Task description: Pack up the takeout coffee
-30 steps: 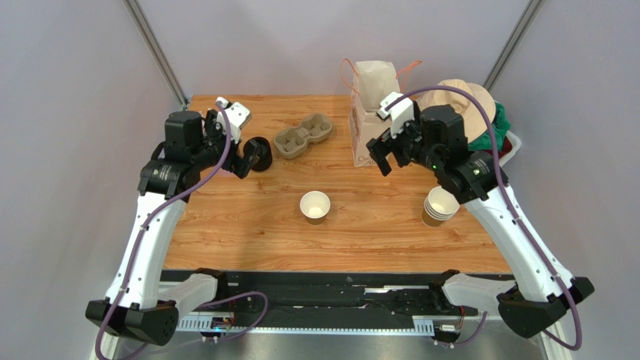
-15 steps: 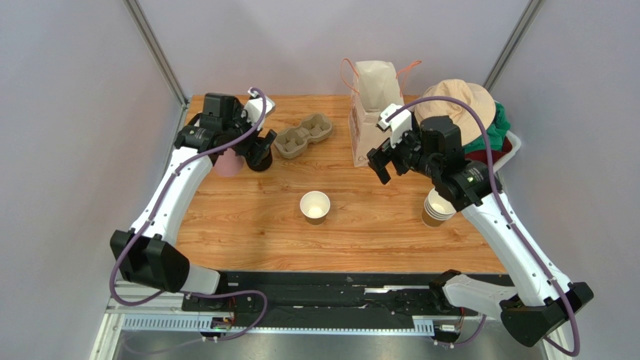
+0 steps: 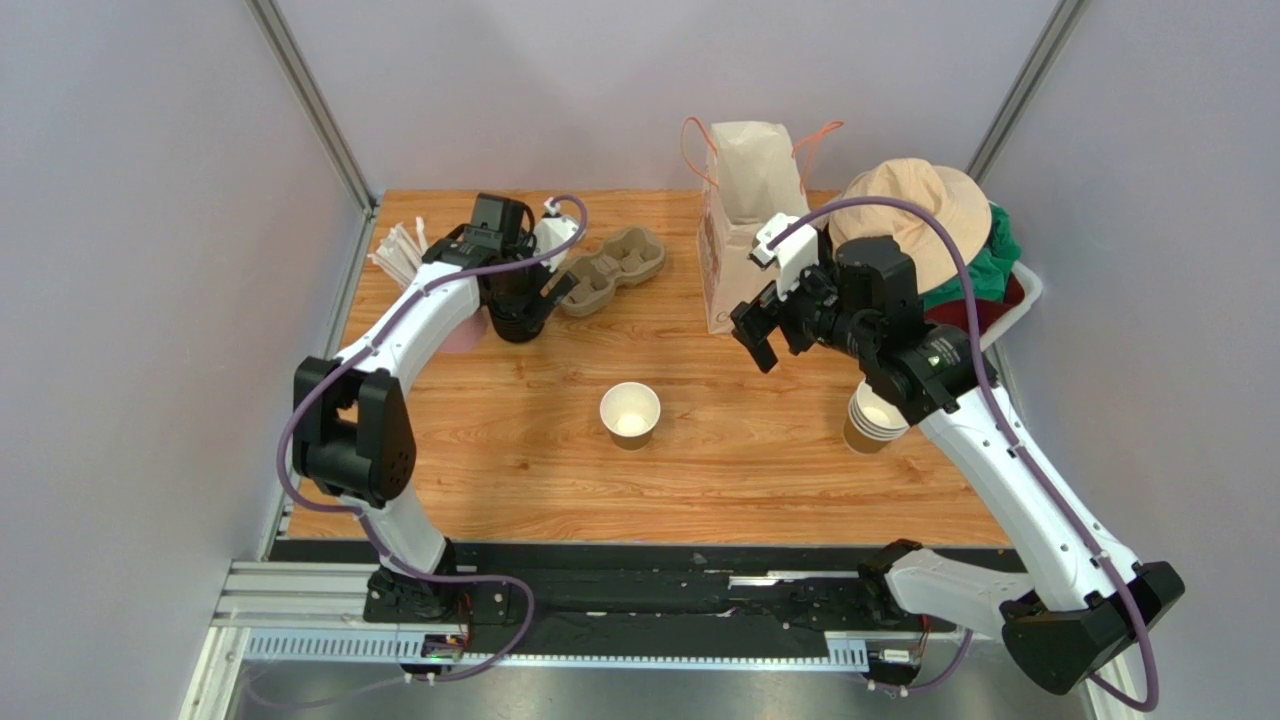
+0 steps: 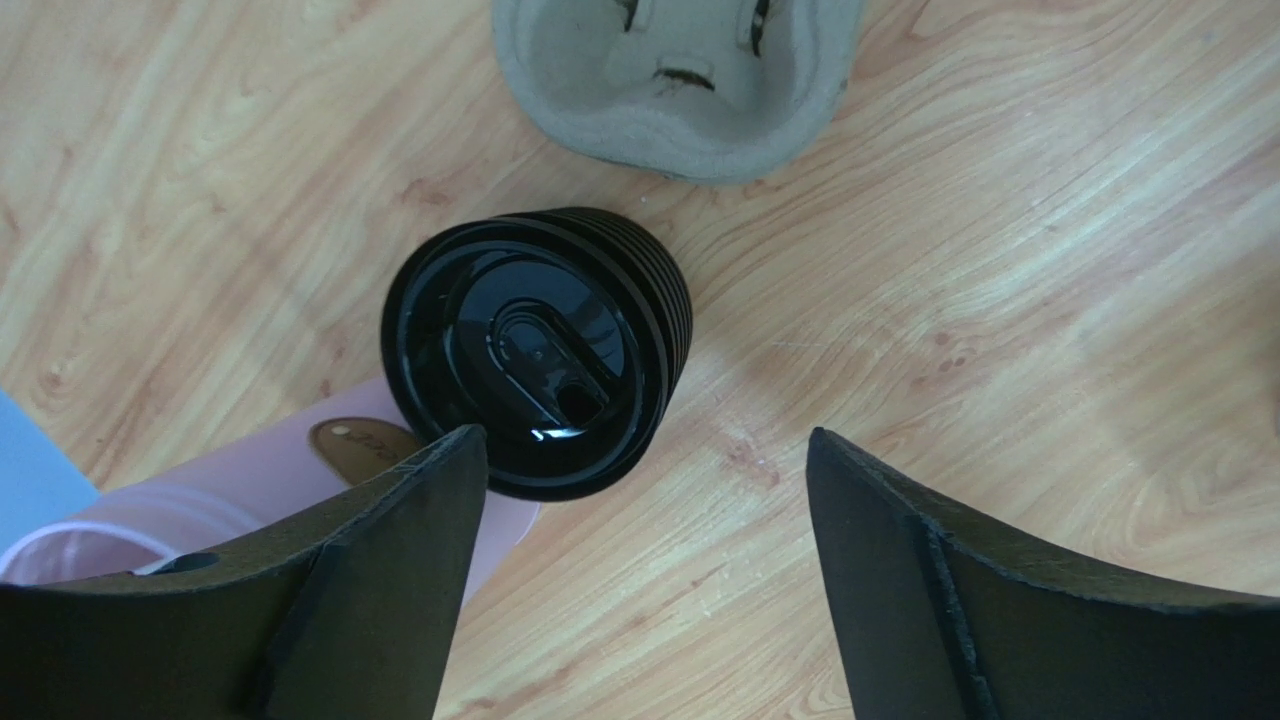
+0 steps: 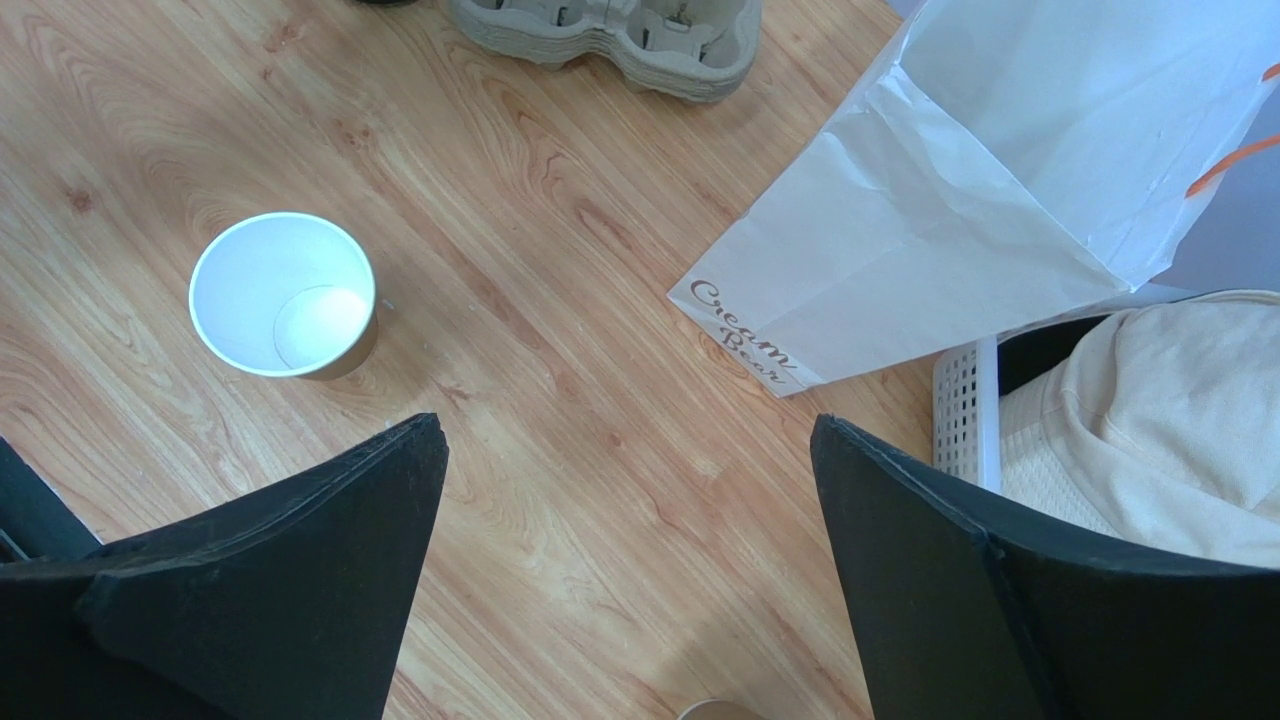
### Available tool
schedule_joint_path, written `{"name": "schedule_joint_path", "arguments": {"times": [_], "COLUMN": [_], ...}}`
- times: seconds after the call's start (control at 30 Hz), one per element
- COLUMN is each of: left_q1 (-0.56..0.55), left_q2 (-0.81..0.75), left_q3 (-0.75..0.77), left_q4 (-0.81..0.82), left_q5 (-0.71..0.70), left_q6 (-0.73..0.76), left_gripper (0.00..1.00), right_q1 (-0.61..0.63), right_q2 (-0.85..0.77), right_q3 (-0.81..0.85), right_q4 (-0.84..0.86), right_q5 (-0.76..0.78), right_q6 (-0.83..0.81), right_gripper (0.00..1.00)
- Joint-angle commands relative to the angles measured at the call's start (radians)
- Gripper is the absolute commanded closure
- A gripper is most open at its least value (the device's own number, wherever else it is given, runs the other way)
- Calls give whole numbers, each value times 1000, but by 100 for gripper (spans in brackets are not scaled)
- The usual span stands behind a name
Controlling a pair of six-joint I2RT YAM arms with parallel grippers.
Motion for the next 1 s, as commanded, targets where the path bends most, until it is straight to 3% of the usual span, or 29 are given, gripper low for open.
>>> {"name": "schedule_joint_path", "arguments": {"times": [0.0, 0.73, 0.97], "left_q1": [-2, -2, -2], "left_q2": [41, 142, 144], "left_q3": [29, 25, 26], "left_q4": [45, 67, 67], "left_q5": [-38, -56, -48], "left_q6": [43, 48, 37], "left_gripper": [17, 33, 44], "right_q1": [1, 1, 1], "right_q2": [-30, -35, -30], "right_q3": [-12, -33, -36], "right_q4": [53, 64, 68], "right_q5": [-9, -11, -12], "right_q6": [-5, -8, -11], "right_gripper": [1, 1, 1]}}
